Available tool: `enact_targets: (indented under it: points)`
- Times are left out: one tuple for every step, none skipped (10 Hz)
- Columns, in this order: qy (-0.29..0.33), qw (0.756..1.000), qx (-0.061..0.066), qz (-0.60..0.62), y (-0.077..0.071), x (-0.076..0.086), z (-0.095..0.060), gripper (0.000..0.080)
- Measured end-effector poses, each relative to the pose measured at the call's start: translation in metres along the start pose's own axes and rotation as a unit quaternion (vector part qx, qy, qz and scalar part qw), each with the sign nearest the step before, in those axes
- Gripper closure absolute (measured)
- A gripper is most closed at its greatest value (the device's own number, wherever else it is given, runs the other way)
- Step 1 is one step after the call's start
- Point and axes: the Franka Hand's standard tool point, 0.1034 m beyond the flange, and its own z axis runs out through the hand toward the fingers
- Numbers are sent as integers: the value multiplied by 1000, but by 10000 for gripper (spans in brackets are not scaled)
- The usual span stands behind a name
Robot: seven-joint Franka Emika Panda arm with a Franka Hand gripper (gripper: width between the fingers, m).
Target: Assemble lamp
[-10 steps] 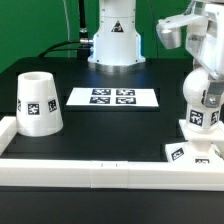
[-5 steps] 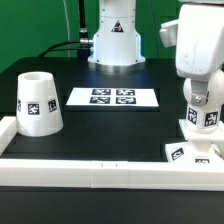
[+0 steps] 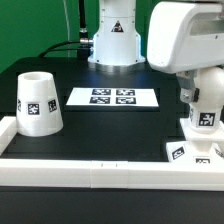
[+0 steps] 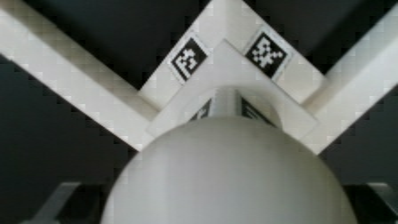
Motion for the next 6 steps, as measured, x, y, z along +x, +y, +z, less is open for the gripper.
enact_targets:
  points:
    - [4, 998, -1, 55, 1, 1, -1, 222]
    - [5, 996, -3, 91, 3, 0, -1, 222]
    - [5, 993, -3, 120, 5, 0, -2, 222]
    - [6, 986, -4, 164, 8, -1, -2, 222]
    - [6, 983, -5, 184, 9, -2, -3, 222]
    - [6, 980, -5, 201, 10, -2, -3, 222]
